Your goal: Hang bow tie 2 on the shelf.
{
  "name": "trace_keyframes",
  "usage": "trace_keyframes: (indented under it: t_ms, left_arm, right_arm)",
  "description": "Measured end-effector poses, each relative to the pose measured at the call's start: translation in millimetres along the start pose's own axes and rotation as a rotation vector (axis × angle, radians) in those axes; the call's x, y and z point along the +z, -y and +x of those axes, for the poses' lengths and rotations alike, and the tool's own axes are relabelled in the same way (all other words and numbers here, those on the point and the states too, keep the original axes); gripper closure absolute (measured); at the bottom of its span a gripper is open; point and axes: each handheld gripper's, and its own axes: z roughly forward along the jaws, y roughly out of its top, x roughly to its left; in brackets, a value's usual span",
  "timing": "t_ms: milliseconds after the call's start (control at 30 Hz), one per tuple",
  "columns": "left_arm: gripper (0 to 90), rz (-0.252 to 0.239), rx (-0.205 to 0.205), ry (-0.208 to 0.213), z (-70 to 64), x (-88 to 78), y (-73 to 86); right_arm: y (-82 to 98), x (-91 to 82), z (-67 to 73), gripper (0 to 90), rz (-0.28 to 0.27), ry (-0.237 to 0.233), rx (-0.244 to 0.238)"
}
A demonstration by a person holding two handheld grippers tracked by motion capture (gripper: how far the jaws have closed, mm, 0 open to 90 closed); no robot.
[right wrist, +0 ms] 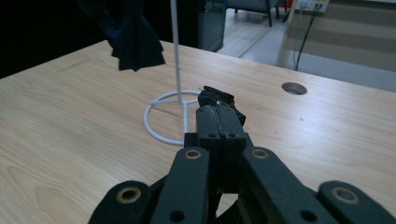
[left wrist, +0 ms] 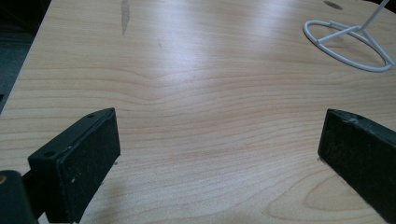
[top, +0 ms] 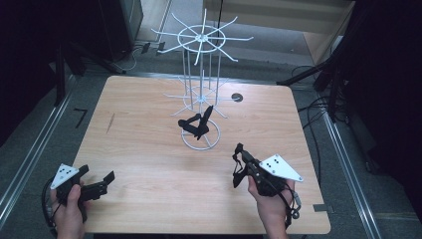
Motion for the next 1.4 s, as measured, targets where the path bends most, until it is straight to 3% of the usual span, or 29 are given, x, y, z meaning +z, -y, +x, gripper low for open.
trace_keyframes:
  t_ms: [300, 567, 1100, 1400]
  left_arm:
    - [0.0, 0.001, 0.003, 0.0, 0.0, -0.4, 0.0]
    - [0.0, -0.002, -0.001, -0.002, 0.4, -0.5, 0.0]
    - [0.0, -0.007, 0.003, -0.001, -0.3, -0.9, 0.3]
    - [0.0, -0.005, 0.001, 0.001, -0.1, -0.7, 0.1]
  right_arm:
    - [-16.7, 4.9, 13.8, 90.0, -0.034, -0.047, -0.017]
    - [-35.5, 9.0, 19.0, 90.0, -0.065, -0.075, -0.003]
    - [-59.3, 13.6, 21.3, 90.0, -0.083, -0.087, -0.026]
    - [-61.2, 15.7, 13.5, 90.0, -0.081, -0.066, 0.004]
